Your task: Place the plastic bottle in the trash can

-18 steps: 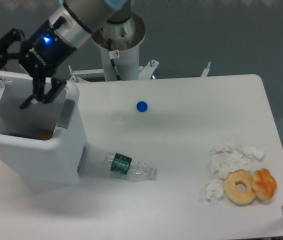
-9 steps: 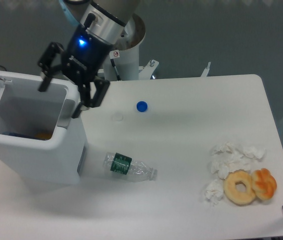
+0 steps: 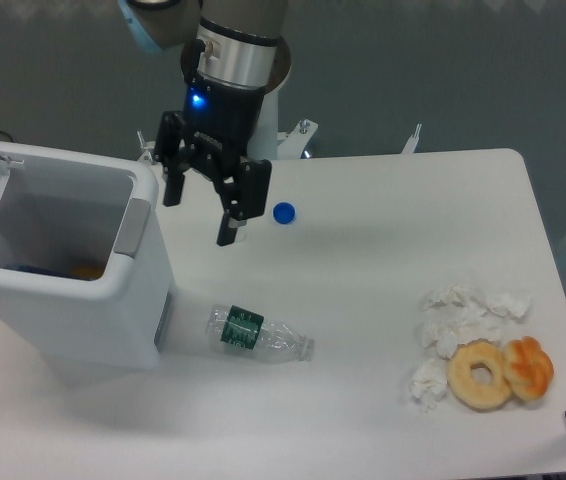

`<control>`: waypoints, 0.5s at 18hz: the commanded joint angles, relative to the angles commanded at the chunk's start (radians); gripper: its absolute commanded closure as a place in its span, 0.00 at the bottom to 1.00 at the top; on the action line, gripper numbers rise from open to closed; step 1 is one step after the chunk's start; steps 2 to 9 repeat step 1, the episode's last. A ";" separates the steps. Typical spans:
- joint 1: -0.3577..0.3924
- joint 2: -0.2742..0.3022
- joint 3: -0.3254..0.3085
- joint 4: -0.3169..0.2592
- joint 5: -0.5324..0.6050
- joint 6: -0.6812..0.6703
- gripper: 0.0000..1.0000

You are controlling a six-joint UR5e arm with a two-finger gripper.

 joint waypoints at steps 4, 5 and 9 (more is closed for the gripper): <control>0.000 0.003 0.000 0.000 0.003 0.003 0.00; 0.000 0.003 0.000 0.000 0.003 0.003 0.00; 0.000 0.003 0.000 0.000 0.003 0.003 0.00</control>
